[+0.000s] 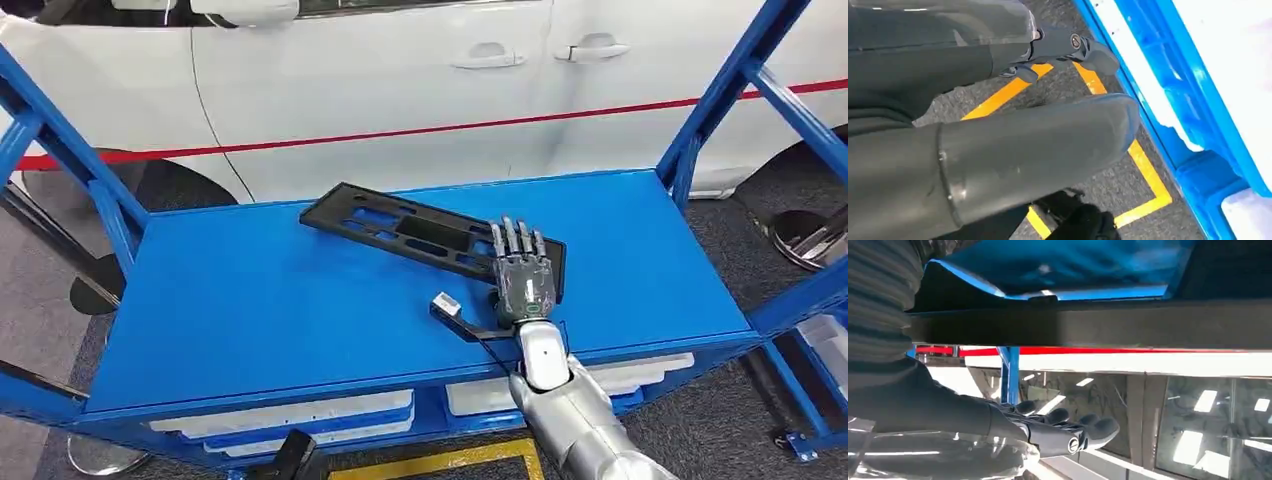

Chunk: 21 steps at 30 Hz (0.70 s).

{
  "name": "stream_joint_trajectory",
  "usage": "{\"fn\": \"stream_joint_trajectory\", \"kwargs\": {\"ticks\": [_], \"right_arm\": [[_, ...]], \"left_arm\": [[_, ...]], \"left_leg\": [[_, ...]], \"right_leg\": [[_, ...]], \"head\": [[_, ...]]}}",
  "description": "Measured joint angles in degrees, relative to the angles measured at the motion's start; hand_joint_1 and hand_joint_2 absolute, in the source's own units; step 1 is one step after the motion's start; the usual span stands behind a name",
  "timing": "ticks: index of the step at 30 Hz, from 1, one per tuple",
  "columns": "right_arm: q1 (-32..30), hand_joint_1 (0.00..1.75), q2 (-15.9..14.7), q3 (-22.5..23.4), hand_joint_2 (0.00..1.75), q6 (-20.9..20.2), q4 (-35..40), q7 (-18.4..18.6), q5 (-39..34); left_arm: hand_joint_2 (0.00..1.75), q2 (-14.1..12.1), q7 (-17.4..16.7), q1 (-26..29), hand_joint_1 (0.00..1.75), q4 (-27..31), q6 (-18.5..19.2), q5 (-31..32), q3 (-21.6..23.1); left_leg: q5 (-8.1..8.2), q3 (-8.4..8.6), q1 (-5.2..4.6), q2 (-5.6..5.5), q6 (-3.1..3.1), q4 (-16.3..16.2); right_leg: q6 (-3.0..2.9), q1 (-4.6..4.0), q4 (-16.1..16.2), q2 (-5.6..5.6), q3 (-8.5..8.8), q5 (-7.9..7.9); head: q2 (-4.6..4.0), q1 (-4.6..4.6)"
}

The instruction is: Take the parts from the cabinet and place them on the table.

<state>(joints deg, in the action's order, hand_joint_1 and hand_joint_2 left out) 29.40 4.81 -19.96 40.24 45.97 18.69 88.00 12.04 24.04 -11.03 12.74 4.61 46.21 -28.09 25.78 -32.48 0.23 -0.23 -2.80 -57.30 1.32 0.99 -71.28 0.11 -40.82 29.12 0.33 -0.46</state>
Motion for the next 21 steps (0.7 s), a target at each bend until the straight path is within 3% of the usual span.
{"fn": "stream_joint_trajectory", "kwargs": {"ticks": [1, 2, 3, 4, 6, 8, 9, 11, 12, 13, 14, 15, 16, 17, 18, 21], "right_arm": [[0.0, 0.00, 0.0, 0.0, 1.75, 0.0, 0.0, 0.0, 0.0], [0.0, 0.00, -0.1, 0.0, 1.75, 0.0, 0.0, 0.0, 0.0], [0.2, 0.00, -0.1, 0.0, 1.75, 0.0, 0.0, 0.0, 0.0], [0.2, 0.00, -0.1, 0.0, 1.75, 0.0, 0.1, 0.0, 0.0], [0.2, 0.00, -0.1, 0.0, 1.75, 0.1, 0.2, -0.1, 0.0], [0.4, 0.00, 0.0, 0.0, 1.75, 0.1, 0.3, -0.1, 0.0], [0.5, 0.00, 0.0, 0.0, 1.75, 0.1, 0.3, -0.1, 0.0], [0.5, 0.00, 0.0, 0.0, 1.75, 0.1, 0.3, -0.1, 0.0], [0.5, 0.00, 0.0, 0.0, 1.75, 0.0, 0.3, -0.1, 0.0], [0.4, 0.00, 0.0, 0.0, 1.75, 0.0, 0.3, 0.0, 0.0], [0.4, 0.00, 0.0, 0.0, 1.75, 0.0, 0.2, 0.2, 0.0], [0.5, 0.00, 0.0, 0.0, 1.75, 0.0, 0.2, 0.4, 0.0], [0.5, 1.68, 0.0, 0.0, 1.75, 0.0, 0.2, 0.6, 0.0], [0.5, 1.75, 0.0, 0.0, 1.75, 0.0, 0.2, 0.7, 0.0], [0.5, 1.75, -0.1, 0.0, 1.75, 0.0, 0.2, 0.9, 0.0], [0.4, 1.75, -0.2, 0.0, 1.75, 0.0, -0.1, 1.1, 0.0]], "left_arm": [[0.00, 0.1, 0.1, 0.0, 0.00, 0.0, 0.0, 0.0, 0.0], [0.00, 0.2, 0.2, 0.0, 0.00, 0.0, 0.0, 0.0, 0.0], [0.00, 0.2, 0.3, -0.1, 0.00, 0.0, 0.0, 0.0, 0.0], [0.00, 0.2, 0.3, -0.2, 0.00, 0.0, -0.1, 0.0, 0.0], [0.00, 0.2, 0.3, -0.2, 0.00, 0.0, -0.2, 0.0, 0.0], [0.00, 0.2, 0.3, -0.2, 0.00, 0.0, -0.4, 0.0, 0.0], [0.00, 0.2, 0.3, -0.2, 0.00, 0.0, -0.4, 0.0, 0.0], [0.00, 0.2, 0.3, -0.1, 0.00, 0.0, -0.4, 0.0, 0.0], [0.00, 0.2, 0.3, -0.1, 0.00, 0.0, -0.4, 0.0, 0.0], [0.00, 0.2, 0.3, 0.0, 0.00, 0.0, -0.4, 0.0, 0.0], [0.00, 0.2, 0.3, 0.1, 0.00, 0.0, -0.4, 0.0, 0.0], [0.00, 0.2, 0.3, 0.1, 0.00, 0.0, -0.4, 0.0, 0.0], [0.00, 0.2, 0.3, 0.1, 0.00, 0.0, -0.4, 0.0, 0.0], [0.00, 0.2, 0.3, 0.0, 0.00, 0.0, -0.4, 0.0, 0.0], [0.00, 0.2, 0.3, -0.1, 0.00, 0.0, -0.5, 0.0, 0.0], [0.00, 0.2, 0.3, -0.1, 0.00, 0.0, -0.7, 0.0, 0.0]], "left_leg": [[0.11, 0.39, 0.09, 0.00, 0.21, -0.3], [0.55, 0.57, 0.09, -0.02, 0.54, -0.8], [0.94, 0.22, -0.34, -0.12, 1.01, -1.2], [1.00, 0.18, -0.30, -0.16, 1.19, -1.3], [1.03, 0.39, -0.15, -0.13, 1.61, -1.1], [1.82, 0.27, 0.03, -0.09, 2.21, -1.8], [3.33, -0.59, 0.02, -0.06, 2.50, -4.0], [7.67, -4.88, 0.27, -0.05, 2.98, -12.9], [9.05, -7.00, 0.30, -0.05, 3.09, -17.0], [9.25, -8.07, 0.32, -0.05, 3.14, -18.9], [7.92, -8.29, 0.32, -0.05, 3.07, -18.6], [5.39, -6.93, 0.32, -0.05, 2.89, -15.1], [2.60, -4.75, 0.31, -0.05, 2.64, -10.3], [-0.05, -2.12, 0.29, -0.05, 2.23, -4.7], [0.27, -0.77, 0.10, -0.06, 1.92, -1.6], [0.24, -0.85, -0.38, -0.14, 1.50, -1.2]], "right_leg": [[-0.04, 0.10, 5.4, -0.04, 2.65, -2.85], [-0.06, 0.23, 10.1, -0.07, 4.87, -4.68], [-0.20, -0.25, 11.1, 0.02, 5.38, -3.42], [-0.72, -0.03, 11.1, 0.14, 5.20, -3.63], [-1.26, -0.42, 11.2, 0.19, 5.22, -3.41], [-1.97, 0.00, 11.7, 0.02, 5.67, -3.56], [-2.29, 0.05, 11.8, 0.00, 5.82, -3.49], [-2.57, -0.08, 11.8, -0.11, 5.82, -3.36], [-2.66, -0.16, 11.8, -0.12, 5.82, -3.31], [-2.66, -0.18, 11.8, -0.11, 5.83, -3.30], [-2.68, -0.21, 11.8, -0.08, 5.93, -3.26], [-2.65, -0.21, 11.8, -0.03, 6.05, -3.21], [-2.57, -0.22, 11.8, 0.01, 6.23, -3.16], [-2.46, -0.24, 11.8, 0.04, 6.42, -3.09], [-2.30, -0.36, 11.7, 0.03, 6.44, -3.02], [-1.29, -0.24, 12.0, 0.08, 6.17, -3.22]], "head": [[0.00, 0.02], [0.00, 0.02], [0.00, 0.04], [0.00, -0.07], [0.00, -0.02], [0.00, -0.04], [0.00, -0.04], [0.00, -0.04], [0.00, -0.02], [0.00, -0.04], [0.00, -0.04], [0.00, -0.04], [0.00, -0.04], [0.00, -0.04], [0.00, -0.02], [0.00, -0.02]]}}
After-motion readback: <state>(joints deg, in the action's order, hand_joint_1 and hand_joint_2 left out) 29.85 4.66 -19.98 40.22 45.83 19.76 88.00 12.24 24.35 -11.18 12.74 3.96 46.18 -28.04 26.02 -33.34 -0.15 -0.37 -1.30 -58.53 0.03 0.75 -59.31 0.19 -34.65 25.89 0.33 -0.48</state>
